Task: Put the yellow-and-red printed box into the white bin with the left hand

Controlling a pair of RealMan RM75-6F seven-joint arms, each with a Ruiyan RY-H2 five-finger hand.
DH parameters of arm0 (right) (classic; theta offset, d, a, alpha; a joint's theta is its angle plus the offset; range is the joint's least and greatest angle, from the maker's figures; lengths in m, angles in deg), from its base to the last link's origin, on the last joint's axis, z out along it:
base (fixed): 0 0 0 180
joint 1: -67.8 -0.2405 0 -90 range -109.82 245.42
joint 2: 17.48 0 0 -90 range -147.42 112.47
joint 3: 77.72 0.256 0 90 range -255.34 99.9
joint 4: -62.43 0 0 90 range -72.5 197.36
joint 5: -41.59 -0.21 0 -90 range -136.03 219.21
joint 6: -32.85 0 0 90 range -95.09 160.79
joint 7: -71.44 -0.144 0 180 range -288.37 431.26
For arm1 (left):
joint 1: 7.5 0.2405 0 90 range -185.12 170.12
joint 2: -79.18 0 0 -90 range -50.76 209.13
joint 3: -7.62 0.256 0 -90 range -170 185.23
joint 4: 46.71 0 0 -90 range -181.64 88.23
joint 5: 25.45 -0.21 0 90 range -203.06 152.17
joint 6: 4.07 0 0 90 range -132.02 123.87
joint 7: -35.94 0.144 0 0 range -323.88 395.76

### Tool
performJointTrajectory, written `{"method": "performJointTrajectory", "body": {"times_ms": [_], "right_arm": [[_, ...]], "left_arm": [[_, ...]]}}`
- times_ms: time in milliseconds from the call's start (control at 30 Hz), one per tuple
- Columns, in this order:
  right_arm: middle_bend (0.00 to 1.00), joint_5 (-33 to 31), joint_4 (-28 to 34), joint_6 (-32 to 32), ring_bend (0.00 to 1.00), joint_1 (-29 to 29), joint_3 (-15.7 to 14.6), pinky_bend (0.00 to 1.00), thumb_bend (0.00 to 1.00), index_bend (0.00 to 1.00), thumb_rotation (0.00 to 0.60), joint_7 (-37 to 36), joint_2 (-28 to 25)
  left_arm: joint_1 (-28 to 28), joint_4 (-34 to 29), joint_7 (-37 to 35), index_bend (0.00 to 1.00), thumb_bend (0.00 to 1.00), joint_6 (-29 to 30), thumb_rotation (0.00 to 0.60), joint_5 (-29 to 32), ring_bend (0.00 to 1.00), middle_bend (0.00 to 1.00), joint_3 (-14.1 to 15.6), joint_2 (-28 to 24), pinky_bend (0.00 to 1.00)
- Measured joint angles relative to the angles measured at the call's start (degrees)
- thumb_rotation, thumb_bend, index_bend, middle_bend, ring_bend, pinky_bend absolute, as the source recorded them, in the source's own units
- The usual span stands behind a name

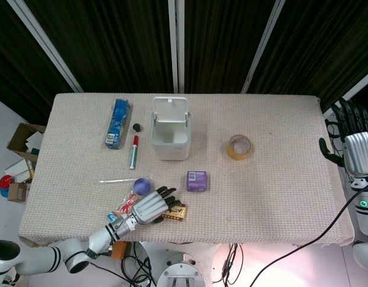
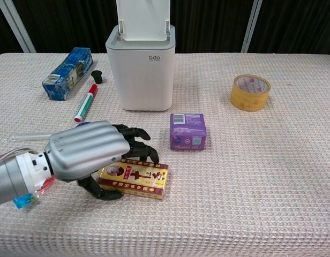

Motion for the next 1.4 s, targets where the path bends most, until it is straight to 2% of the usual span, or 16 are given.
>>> {"method": "performJointTrajectory", "body": {"times_ms": [167, 367, 467, 567, 667, 900, 1033, 1167, 1400], "right_arm": [[0.00, 0.5, 0.1, -1.4, 0.00, 0.8, -0.2, 0.00, 0.36, 0.00, 0.600, 0.0, -0.2], [0.00, 1.5, -0.8, -4.2, 0.00, 3.1, -1.5, 0.00, 0.36, 0.00, 0.600, -0.1, 0.3], [0.00, 2.0, -2.2, -5.2, 0.00, 4.3, -2.5, 0.00, 0.36, 0.00, 0.600, -0.2, 0.8], [0.00, 2.4, -2.8, -6.0, 0.00, 5.4, -3.2, 0.00, 0.36, 0.00, 0.600, -0.9, 1.3], [0.00, 2.8, -3.5, -6.9, 0.00, 6.4, -3.9, 0.00, 0.36, 0.00, 0.600, -1.6, 2.0], [0.00, 3.3, -7.1, -8.1, 0.00, 9.1, -6.1, 0.00, 0.36, 0.00, 0.600, -2.4, 4.7], [0.00, 2.8, -10.4, -8.2, 0.00, 10.3, -6.8, 0.00, 0.36, 0.00, 0.600, -4.0, 6.8], [0.00, 2.2, -13.3, -8.0, 0.00, 10.9, -6.8, 0.00, 0.36, 0.00, 0.600, -6.6, 8.2], [0.00, 2.1, -15.0, -8.0, 0.00, 11.3, -6.3, 0.00, 0.36, 0.00, 0.600, -8.2, 8.1]], "left_arm": [[0.7, -3.4, 1.0, 0.27, 0.33, 2.8, 0.600, -1.2, 0.15, 0.54, 0.7, -2.5, 0.25], [1.8, -10.5, 3.5, 0.29, 0.33, 7.9, 0.600, -3.0, 0.16, 0.55, 0.4, -8.5, 0.25], [1.9, -14.2, 4.3, 0.31, 0.33, 10.4, 0.600, -3.4, 0.18, 0.57, -1.3, -12.5, 0.26], [1.7, -16.0, 4.3, 0.33, 0.33, 12.1, 0.600, -2.6, 0.20, 0.58, -4.6, -16.1, 0.26], [1.0, -16.6, 3.4, 0.33, 0.33, 12.1, 0.600, 0.6, 0.20, 0.58, -8.2, -18.2, 0.27], [-3.4, -15.3, -1.7, 0.32, 0.33, 6.8, 0.600, 12.7, 0.22, 0.59, -17.5, -22.0, 0.27], [-7.7, -12.1, -3.0, 0.31, 0.33, 2.6, 0.600, 16.5, 0.22, 0.59, -20.9, -21.9, 0.27], [-11.0, -8.3, -2.4, 0.31, 0.33, -0.6, 0.600, 18.8, 0.22, 0.59, -22.2, -20.3, 0.27], [-14.2, -2.0, 1.2, 0.27, 0.33, -5.4, 0.600, 23.4, 0.22, 0.56, -21.6, -17.1, 0.27]]}}
